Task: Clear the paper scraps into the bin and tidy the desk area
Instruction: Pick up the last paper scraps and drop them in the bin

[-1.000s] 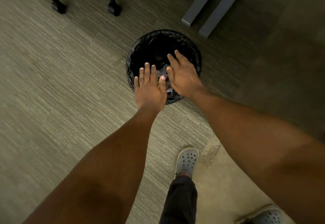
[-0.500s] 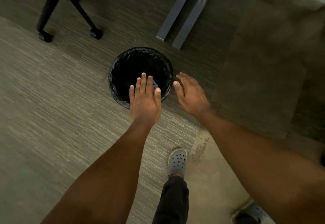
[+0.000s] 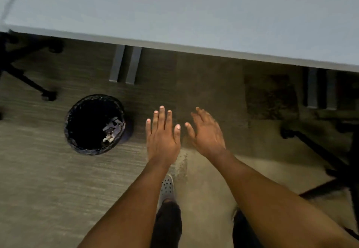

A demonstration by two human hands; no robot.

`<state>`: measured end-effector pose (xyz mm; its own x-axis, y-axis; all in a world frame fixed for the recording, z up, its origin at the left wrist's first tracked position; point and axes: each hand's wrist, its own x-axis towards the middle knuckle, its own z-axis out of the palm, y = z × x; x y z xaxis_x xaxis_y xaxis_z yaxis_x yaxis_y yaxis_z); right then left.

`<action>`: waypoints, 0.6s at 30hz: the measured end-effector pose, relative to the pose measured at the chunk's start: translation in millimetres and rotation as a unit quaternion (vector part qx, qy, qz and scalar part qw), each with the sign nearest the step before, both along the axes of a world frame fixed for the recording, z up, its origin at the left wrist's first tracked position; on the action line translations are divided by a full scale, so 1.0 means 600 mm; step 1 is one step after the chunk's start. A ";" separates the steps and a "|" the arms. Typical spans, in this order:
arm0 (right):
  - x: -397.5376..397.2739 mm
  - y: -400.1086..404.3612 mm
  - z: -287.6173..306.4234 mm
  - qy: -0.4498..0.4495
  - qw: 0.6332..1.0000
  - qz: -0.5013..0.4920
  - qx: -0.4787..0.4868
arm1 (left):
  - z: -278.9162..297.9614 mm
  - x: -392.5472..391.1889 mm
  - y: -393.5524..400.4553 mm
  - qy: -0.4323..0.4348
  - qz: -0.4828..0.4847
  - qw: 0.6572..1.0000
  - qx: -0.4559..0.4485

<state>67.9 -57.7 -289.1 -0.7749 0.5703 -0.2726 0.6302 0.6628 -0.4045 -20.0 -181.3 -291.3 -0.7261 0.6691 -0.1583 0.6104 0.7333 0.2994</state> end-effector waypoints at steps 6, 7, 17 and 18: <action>0.168 0.113 0.071 0.015 0.993 -0.117 0.010 | 0.059 0.154 0.147 -0.012 -0.115 0.993 0.017; 0.197 0.131 0.081 0.019 0.991 -0.134 0.014 | 0.068 0.180 0.173 -0.011 -0.135 0.991 0.019; 0.492 0.303 0.155 0.051 0.947 -0.310 0.064 | 0.135 0.434 0.417 -0.029 -0.291 0.955 0.049; 0.522 0.320 0.159 0.055 0.942 -0.323 0.073 | 0.139 0.461 0.439 -0.034 -0.306 0.950 0.049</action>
<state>381.3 134.4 -193.9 -0.2717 0.9578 -0.0938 0.8806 0.2082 -0.4257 256.3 81.9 -208.2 -0.1865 0.9766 -0.1072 0.8903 0.2142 0.4018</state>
